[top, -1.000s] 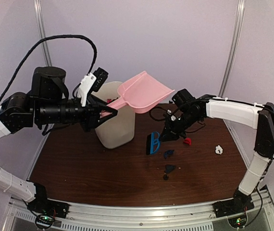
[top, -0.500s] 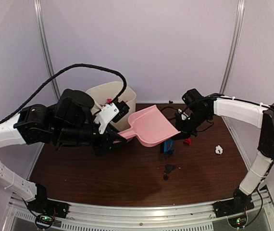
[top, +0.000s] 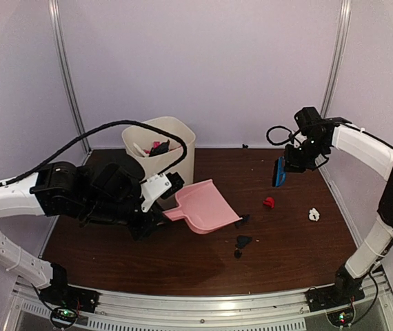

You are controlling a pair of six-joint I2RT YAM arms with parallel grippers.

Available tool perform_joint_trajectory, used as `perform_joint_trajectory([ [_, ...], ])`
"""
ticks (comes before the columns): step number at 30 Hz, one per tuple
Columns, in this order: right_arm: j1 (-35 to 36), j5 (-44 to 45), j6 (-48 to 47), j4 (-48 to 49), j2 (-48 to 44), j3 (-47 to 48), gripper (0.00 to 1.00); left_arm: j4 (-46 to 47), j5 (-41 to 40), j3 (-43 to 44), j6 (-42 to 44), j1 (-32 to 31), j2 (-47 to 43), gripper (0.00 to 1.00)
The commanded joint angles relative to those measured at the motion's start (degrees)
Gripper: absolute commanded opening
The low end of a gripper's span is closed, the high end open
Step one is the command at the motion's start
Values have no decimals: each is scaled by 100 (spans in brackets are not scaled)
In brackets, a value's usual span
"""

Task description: Sweep away the paper scraps from the table

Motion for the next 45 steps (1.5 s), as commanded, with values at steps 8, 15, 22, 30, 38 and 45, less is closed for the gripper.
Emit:
perform_joint_trajectory([
  [8,30,2017,-1278,229,956,273,0,-355,5,-351,-586,-25,-112,0],
  [15,373,1951,-2217,599,1207,-11,0,-357,22,-560,-780,-27,-226,0],
  [22,1116,1680,-3004,642,1307,-239,0,-330,-124,-641,-668,-28,-231,0],
  [30,1893,1074,-3217,407,1191,-628,0,-240,-230,-729,-548,-28,-209,0],
  [38,2421,390,-3057,82,876,-1025,0,-176,-305,-805,-498,-26,-179,0],
  [45,2691,277,-2912,-178,435,-1383,0,-177,-339,-803,-446,-28,-216,0],
])
